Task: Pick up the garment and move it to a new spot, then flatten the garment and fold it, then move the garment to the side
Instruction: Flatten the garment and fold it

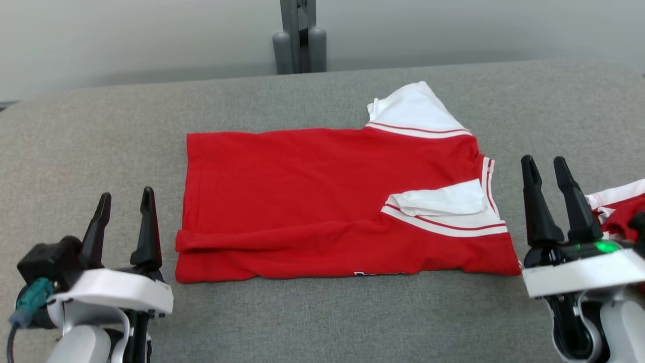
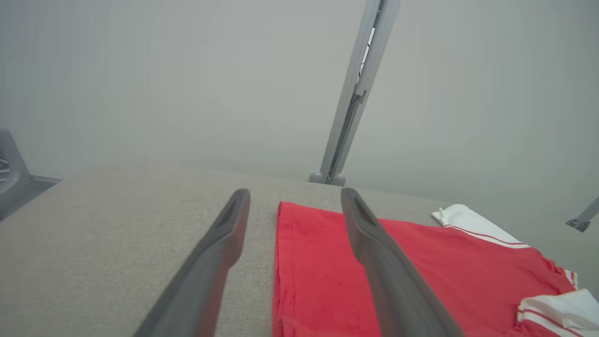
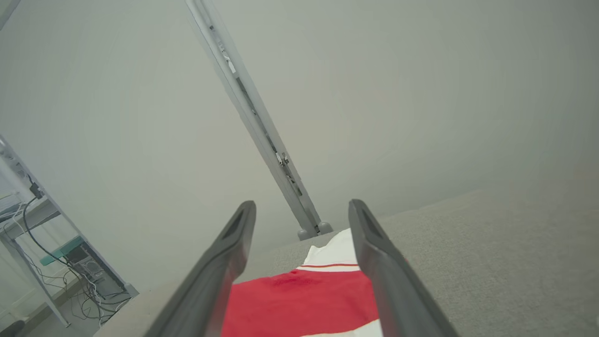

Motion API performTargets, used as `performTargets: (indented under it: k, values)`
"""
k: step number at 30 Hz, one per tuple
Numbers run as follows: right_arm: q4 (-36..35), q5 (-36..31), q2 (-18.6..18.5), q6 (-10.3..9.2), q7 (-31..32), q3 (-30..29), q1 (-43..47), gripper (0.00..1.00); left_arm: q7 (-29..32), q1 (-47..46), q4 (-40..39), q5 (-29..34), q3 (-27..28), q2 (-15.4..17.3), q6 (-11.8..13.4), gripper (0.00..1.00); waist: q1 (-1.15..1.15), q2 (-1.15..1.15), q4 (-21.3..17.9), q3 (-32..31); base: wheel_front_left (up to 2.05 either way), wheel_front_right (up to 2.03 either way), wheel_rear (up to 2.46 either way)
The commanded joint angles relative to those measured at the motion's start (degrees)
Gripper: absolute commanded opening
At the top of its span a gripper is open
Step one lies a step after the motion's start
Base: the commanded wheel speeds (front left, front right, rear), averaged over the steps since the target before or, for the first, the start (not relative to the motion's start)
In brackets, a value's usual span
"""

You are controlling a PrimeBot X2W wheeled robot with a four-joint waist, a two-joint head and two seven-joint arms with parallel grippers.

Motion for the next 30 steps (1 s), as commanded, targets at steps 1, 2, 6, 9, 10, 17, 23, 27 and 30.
performTargets:
  k: [1,2,6,9,10,17,23,27,30]
  values:
    - [-1.44,-2.64,0.17,0.0,0.21,-0.49,1.98,1.0,-0.6,1.54,-1.09,1.22,-0.27,0.66,0.96,1.0,0.0,0.0,-0.26,-1.71,0.0,0.0,0.0]
    - [-2.35,-4.6,0.27,0.0,0.57,-0.76,3.07,1.0,-0.91,2.44,-1.77,2.19,-0.6,0.92,1.56,1.0,0.0,0.0,-0.26,-2.28,0.0,0.0,0.0]
    - [-4.6,-9.44,0.94,0.0,2.01,-1.08,6.8,1.0,-0.74,5.31,-3.38,3.98,-1.57,1.34,3.27,1.0,0.0,0.0,-0.1,-3.86,0.0,0.0,0.0]
    - [-5.76,-13.05,1.56,0.0,3.53,-1.29,10.33,1.0,0.12,7.85,-4.41,4.9,-2.7,1.86,4.25,1.0,0.0,0.0,-0.02,-5.35,0.0,0.0,0.0]
    - [-5.99,-13.76,1.78,0.0,3.95,-1.38,11.61,1.0,0.38,8.64,-4.59,5.33,-3.05,2.13,4.58,1.0,0.0,0.0,0.04,-5.83,0.0,0.0,0.0]
    - [-7.28,-17.53,2.89,0.0,6.0,-2.31,17.8,1.0,1.18,12.65,-5.2,5.74,-4.76,2.03,5.6,1.0,0.0,0.0,0.33,-7.7,0.0,0.0,0.0]
    - [-8.05,-17.51,3.21,0.0,6.91,-2.85,19.47,1.0,1.55,13.17,-4.75,5.06,-4.92,1.93,5.64,1.0,0.0,0.0,0.3,-8.15,0.0,0.0,0.0]
    - [-7.96,-16.71,3.25,0.0,6.92,-2.65,18.95,1.0,2.3,12.14,-4.86,5.07,-5.03,2.39,5.58,1.0,0.0,0.0,0.3,-7.88,0.0,0.0,0.0]
    - [-7.47,-16.76,3.25,0.0,7.08,-2.8,17.98,1.0,3.22,10.5,-4.81,5.39,-5.29,2.83,5.19,1.0,0.0,0.0,0.39,-7.33,0.0,0.0,0.0]
